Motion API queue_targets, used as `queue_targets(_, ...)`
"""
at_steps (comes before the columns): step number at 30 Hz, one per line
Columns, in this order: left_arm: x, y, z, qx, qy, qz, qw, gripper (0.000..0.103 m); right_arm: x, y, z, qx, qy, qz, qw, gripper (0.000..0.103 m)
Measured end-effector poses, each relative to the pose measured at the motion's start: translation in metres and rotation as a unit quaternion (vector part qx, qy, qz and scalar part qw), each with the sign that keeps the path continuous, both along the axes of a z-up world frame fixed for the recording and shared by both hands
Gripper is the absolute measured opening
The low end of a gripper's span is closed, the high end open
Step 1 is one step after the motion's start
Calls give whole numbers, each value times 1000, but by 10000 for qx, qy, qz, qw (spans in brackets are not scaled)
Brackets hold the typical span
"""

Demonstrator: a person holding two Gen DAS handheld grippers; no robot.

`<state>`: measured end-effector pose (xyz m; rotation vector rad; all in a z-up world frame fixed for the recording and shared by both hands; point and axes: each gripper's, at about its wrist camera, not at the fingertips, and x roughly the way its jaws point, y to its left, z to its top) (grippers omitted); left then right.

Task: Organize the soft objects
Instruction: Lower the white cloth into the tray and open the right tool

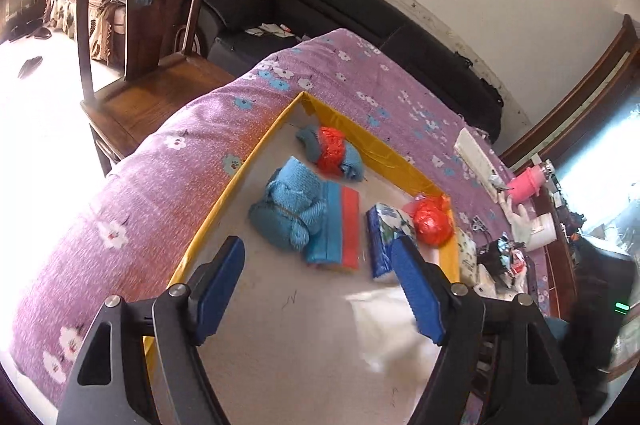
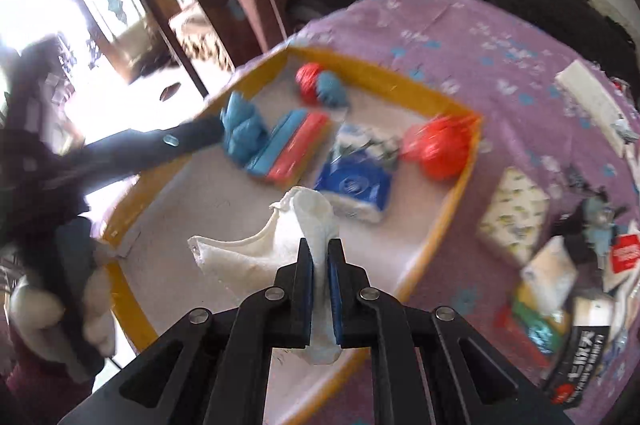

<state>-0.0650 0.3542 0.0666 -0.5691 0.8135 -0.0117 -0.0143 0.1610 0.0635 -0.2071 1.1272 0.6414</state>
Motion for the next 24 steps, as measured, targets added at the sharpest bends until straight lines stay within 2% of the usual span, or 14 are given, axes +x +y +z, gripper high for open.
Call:
queue_targets(5, -35, -1, 8, 80, -169, 94, 9998, 81, 22, 17, -24, -500, -186, -208, 9984, 9)
queue_targets(10, -54, -3, 5, 285, -140, 163, 9994, 81, 53, 12, -30, -644, -380, -666, 9950, 11)
queue_targets(13, -61, -6, 5, 309, -113, 166, 9993, 81, 55, 0, -26, -283, -141, -685, 9971, 23)
queue_targets(15, -65, -9, 5, 394, -105, 179, 9990, 81, 46, -10, -15, -31, -158, -676, 9976, 36)
queue_targets(16, -68, -11, 6, 435, -111, 185, 9988, 81, 39, -17, -7, 71, -266, -655, 9975, 40)
queue_targets(18, -70, -17, 8, 505, -114, 196, 9985, 81, 27, -30, 8, 174, -531, -622, 9965, 55)
queue_targets(20, -71, -25, 8, 545, -86, 183, 9983, 81, 11, -50, 25, 324, -809, -634, 9942, 62)
queue_targets(24, -75, -48, 13, 552, -103, -37, 9984, 81, -12, -100, 44, 526, -1106, -893, 9884, 69)
